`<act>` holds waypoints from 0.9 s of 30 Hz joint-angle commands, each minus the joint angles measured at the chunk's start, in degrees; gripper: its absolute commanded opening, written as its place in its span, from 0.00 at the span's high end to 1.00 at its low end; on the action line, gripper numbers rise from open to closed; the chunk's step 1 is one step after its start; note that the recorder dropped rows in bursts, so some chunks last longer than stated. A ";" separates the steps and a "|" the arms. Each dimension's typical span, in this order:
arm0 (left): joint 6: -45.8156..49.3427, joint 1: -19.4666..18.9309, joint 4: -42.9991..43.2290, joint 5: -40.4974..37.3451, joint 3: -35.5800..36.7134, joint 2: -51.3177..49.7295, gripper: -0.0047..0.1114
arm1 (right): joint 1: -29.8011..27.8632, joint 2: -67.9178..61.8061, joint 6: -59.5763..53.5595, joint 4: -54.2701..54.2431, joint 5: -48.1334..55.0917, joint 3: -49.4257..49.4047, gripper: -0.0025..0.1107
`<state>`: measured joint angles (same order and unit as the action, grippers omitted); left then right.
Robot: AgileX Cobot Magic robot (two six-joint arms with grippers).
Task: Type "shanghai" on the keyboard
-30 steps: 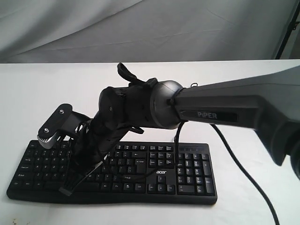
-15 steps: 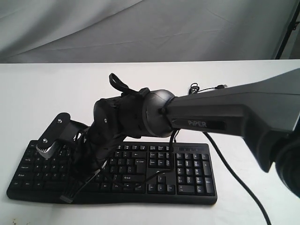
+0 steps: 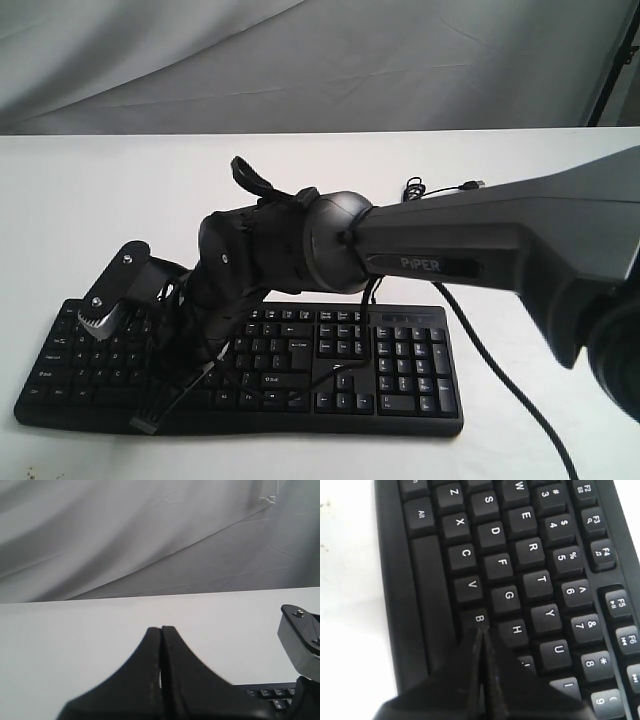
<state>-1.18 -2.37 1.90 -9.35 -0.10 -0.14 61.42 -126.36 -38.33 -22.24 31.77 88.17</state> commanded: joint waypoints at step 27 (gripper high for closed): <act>-0.13 0.37 -0.40 0.54 0.10 0.14 0.96 | -0.01 -1.43 -0.16 0.69 -1.36 0.27 0.98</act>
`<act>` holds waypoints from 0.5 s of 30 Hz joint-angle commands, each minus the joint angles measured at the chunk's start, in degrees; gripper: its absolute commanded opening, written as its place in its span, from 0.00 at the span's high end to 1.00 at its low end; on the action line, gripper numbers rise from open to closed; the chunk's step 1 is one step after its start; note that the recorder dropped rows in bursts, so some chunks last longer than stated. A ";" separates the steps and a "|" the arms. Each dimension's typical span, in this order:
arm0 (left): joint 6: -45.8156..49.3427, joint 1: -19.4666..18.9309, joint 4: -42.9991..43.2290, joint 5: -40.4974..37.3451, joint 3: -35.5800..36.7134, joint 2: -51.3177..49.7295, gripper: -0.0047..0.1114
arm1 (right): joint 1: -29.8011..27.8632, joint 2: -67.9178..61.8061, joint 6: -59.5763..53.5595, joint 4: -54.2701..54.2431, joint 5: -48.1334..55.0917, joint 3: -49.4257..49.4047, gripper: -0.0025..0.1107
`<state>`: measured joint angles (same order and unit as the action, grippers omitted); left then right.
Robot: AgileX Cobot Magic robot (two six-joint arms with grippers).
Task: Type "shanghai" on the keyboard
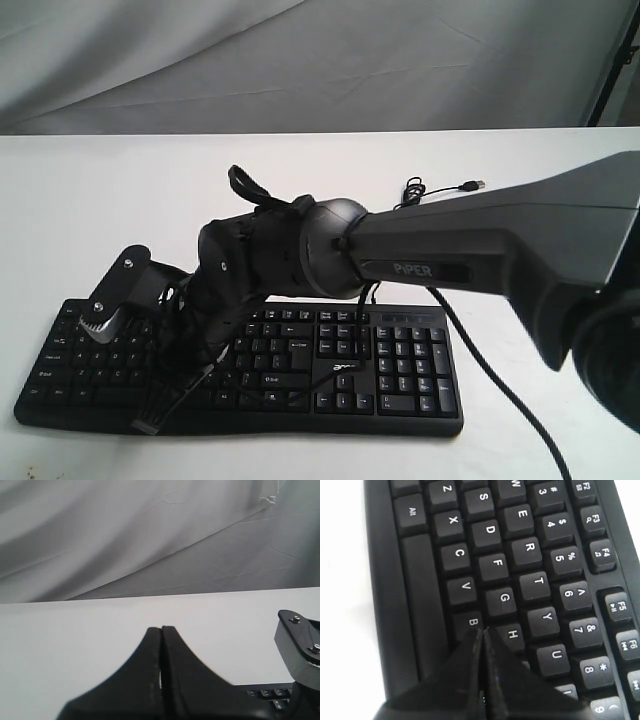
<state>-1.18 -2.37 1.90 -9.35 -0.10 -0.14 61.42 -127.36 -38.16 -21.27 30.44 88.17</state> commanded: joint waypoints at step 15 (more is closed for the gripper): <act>-0.13 0.37 -0.40 0.54 0.10 0.14 0.96 | -0.01 2.24 -0.32 0.98 0.10 2.22 0.98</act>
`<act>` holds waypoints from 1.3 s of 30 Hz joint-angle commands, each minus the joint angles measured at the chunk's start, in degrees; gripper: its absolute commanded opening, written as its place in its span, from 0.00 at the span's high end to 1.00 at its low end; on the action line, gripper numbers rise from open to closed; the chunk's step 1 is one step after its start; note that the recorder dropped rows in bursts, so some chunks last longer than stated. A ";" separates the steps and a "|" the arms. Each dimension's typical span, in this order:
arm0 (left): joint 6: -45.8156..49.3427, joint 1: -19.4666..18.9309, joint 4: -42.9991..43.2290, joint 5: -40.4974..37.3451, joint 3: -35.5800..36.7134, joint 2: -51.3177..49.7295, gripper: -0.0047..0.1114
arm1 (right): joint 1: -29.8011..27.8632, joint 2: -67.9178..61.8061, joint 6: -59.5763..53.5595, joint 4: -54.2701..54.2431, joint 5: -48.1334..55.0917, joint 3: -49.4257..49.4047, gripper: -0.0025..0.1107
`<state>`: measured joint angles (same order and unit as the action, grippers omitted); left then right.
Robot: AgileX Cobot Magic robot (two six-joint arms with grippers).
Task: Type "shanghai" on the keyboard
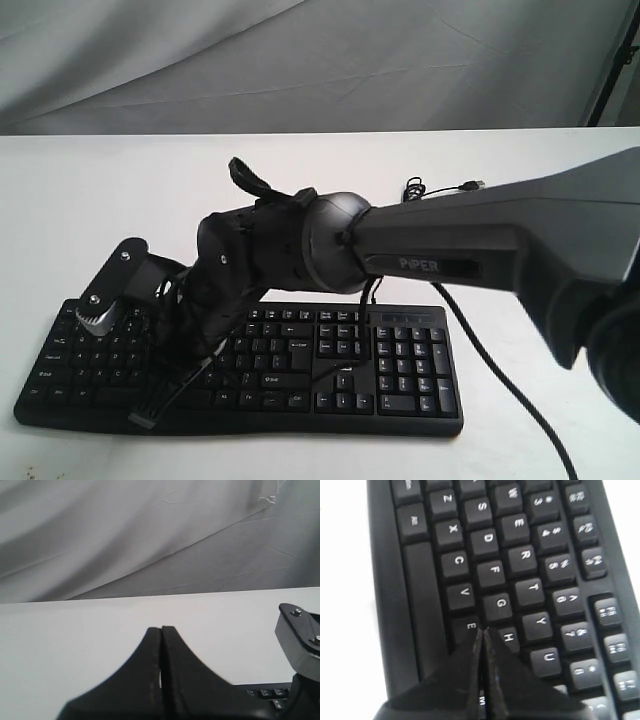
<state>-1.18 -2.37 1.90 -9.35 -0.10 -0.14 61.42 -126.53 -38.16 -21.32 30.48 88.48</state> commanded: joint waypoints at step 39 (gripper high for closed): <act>-0.13 0.37 -0.40 0.54 0.10 0.14 0.96 | -1.17 -5.16 1.14 3.01 5.07 11.30 0.98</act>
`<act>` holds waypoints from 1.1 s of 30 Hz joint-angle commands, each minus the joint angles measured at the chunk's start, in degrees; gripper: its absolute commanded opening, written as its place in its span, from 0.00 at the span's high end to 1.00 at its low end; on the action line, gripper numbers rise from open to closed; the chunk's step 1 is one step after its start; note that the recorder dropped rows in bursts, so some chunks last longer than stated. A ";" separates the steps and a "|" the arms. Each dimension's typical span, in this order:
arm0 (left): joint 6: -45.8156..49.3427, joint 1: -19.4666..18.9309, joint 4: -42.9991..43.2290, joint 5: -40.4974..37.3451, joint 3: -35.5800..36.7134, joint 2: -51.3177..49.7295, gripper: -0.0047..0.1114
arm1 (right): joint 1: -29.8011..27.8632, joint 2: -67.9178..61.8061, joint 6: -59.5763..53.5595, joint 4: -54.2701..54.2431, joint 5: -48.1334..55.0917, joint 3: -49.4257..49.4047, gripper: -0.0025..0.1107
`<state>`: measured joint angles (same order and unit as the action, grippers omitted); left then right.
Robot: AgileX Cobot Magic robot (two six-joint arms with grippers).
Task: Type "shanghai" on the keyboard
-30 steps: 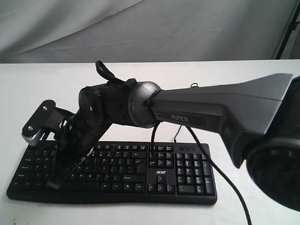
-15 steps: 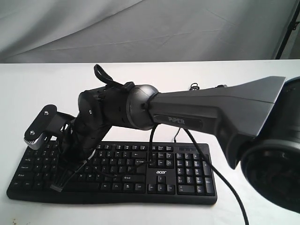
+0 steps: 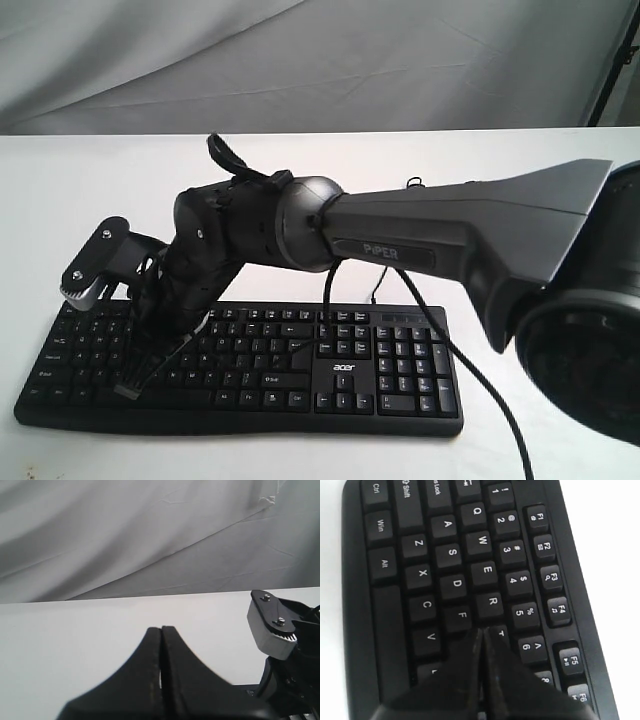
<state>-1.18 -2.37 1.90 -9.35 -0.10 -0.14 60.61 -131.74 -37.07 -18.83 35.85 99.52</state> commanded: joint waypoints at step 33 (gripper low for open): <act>-0.13 0.37 -0.40 0.54 0.10 0.14 0.96 | 0.24 -1.10 -3.60 -2.69 -0.45 0.50 0.98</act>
<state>-1.18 -2.37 1.90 -9.35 -0.10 -0.14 60.59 -132.91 -40.10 -20.82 35.67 99.67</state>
